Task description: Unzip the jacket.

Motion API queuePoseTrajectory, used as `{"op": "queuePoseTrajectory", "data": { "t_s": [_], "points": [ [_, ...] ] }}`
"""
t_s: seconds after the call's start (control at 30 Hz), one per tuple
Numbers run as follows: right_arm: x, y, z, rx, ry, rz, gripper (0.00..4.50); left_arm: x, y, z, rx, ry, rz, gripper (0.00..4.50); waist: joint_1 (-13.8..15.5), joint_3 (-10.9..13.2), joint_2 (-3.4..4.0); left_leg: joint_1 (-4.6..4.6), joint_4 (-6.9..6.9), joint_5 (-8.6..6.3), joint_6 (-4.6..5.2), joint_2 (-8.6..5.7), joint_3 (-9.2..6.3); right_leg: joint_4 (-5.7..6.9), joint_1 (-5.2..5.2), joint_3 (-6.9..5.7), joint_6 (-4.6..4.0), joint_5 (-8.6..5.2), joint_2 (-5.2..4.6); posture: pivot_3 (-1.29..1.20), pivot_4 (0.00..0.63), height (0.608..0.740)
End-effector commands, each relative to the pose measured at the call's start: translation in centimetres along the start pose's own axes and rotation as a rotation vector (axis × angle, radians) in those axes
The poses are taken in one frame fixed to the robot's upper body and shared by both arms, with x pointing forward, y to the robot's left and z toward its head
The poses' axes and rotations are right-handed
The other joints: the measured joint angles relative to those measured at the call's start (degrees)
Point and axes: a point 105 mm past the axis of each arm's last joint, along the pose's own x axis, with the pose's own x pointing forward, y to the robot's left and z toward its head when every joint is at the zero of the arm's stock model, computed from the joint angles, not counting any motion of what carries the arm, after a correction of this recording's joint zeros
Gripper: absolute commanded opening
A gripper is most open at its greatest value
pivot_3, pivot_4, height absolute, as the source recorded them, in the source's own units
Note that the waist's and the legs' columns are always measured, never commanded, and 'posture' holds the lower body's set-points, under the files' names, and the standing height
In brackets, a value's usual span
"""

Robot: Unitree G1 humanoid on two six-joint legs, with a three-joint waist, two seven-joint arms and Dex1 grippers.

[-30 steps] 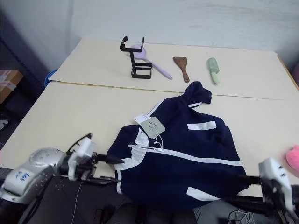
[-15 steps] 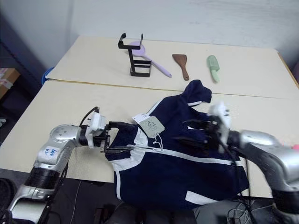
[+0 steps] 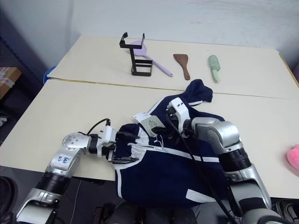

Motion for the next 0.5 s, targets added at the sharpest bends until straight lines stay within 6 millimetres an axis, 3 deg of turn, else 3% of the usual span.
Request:
{"op": "queuePoseTrajectory", "data": {
  "t_s": [0.03,0.17,0.33,0.43,0.5],
  "points": [
    [-0.2,-0.9,0.4,0.043,-0.017,-0.014,4.5,0.1,-0.1,-0.1,0.014,-0.003,0.017,4.48,-0.05,0.0,0.0,0.0,0.01,0.0,0.0,0.0,0.0,0.0,0.01,0.0,0.0,0.0,-0.01,0.0,0.15,0.74],
    [0.4,0.0,-0.1,0.118,0.012,0.081,4.5,0.3,-0.1,-0.3,0.012,-0.001,0.023,4.48,-0.22,-0.01,-0.01,0.01,0.03,0.0,0.0,0.0,0.01,0.04,0.02,0.02,0.0,0.0,-0.02,0.0,0.15,0.74],
    [0.7,3.0,-0.7,0.227,0.095,0.301,4.5,0.4,0.0,-0.6,0.011,0.013,0.041,4.48,-0.91,-0.02,-0.01,0.01,0.0,0.0,0.0,0.01,-0.01,0.05,0.01,0.01,0.0,0.0,-0.02,0.0,0.15,0.74],
    [1.0,3.4,-1.0,0.251,0.121,0.335,3.93,0.4,0.1,-0.6,0.01,0.014,0.043,4.5,-0.95,-0.02,0.0,0.02,0.0,0.0,0.0,0.03,-0.01,0.05,0.01,0.0,0.0,0.0,-0.01,0.0,0.15,0.74],
    [1.5,3.4,-1.1,0.268,0.12,0.339,3.33,0.4,0.1,-0.6,0.01,0.014,0.044,4.5,-1.0,-0.02,0.0,0.02,0.0,0.0,0.0,0.02,-0.01,0.05,0.01,0.01,0.0,0.0,-0.01,0.0,0.15,0.74]
  ]
}}
